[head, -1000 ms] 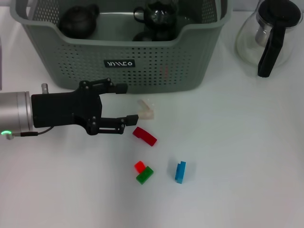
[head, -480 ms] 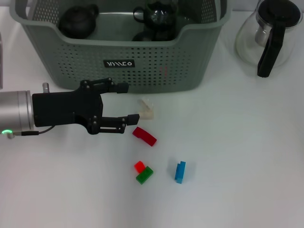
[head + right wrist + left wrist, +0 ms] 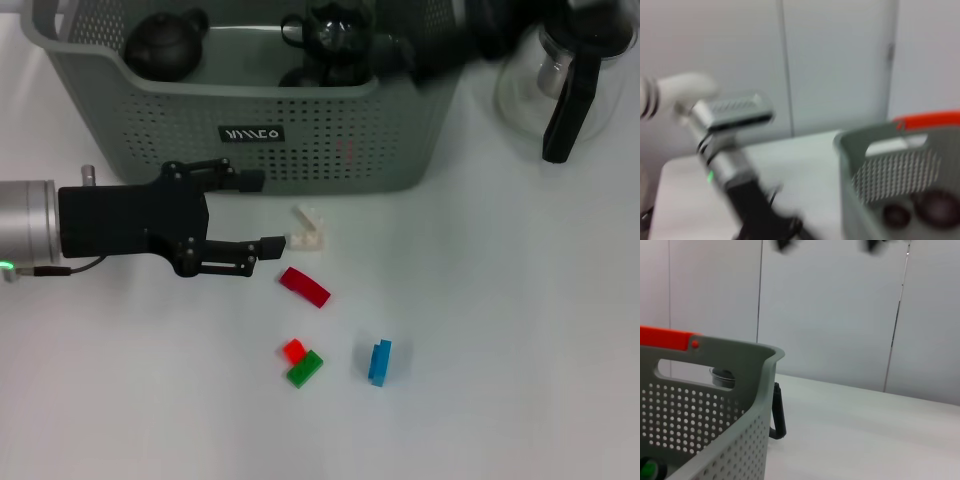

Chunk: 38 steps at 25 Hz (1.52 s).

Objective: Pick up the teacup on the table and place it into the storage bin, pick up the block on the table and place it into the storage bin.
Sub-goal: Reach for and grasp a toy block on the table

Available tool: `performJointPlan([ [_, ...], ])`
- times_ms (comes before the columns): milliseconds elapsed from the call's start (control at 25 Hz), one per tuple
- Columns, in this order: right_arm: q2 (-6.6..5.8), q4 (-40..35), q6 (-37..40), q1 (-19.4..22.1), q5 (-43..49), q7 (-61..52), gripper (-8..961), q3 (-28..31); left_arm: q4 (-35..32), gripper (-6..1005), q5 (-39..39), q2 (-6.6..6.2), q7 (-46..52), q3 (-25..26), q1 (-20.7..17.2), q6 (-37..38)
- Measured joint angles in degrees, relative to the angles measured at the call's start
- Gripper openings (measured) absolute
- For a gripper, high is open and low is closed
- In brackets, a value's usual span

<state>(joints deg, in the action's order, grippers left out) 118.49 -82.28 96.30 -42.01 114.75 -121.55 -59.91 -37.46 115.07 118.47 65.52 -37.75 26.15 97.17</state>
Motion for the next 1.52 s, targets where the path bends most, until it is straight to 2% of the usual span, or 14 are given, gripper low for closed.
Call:
performJointPlan([
  [80,0.22,1.1,3.0,4.1,-0.2,4.3,899,0.4,-0.2,835,0.0,-0.55,0.4,-0.3,0.2,0.8],
  [240,0.94,6.0,4.2,10.0,0.0,10.3,937,0.3,-2.5,835,1.5,-1.46,1.3,-0.8,1.5,5.4],
  [400,1.44,12.6,3.4,11.3,-0.1,12.1,946,0.5,-7.3,835,4.7,-1.55,2.7,-4.8,4.2,8.3],
  [520,1.47,16.6,2.4,10.8,-0.1,12.4,946,0.1,-13.3,835,6.8,-0.45,6.3,-10.3,6.1,8.6],
  [600,1.45,17.7,1.2,10.6,0.0,12.4,946,0.2,-17.5,835,8.4,0.71,8.1,-13.8,7.3,8.5],
  [800,1.00,19.8,-1.4,10.6,0.2,11.7,946,0.7,-27.0,835,15.3,4.88,10.7,-19.5,10.6,7.8],
  [840,0.91,20.3,-1.5,10.5,0.6,11.5,946,0.7,-28.5,835,16.4,5.34,11.4,-20.7,11.0,7.7],
  [920,0.85,21.1,-2.1,10.4,2.4,10.8,946,0.8,-30.3,835,17.6,5.71,13.1,-23.9,11.4,7.3],
  [1160,0.83,23.5,-4.9,9.9,9.2,10.1,946,1.6,-33.0,835,18.6,5.65,20.9,-34.7,13.4,5.3],
  [1520,-1.25,23.8,-2.4,9.5,13.1,10.8,946,2.0,-31.9,834,19.9,6.02,31.2,-47.2,15.9,-0.4],
])
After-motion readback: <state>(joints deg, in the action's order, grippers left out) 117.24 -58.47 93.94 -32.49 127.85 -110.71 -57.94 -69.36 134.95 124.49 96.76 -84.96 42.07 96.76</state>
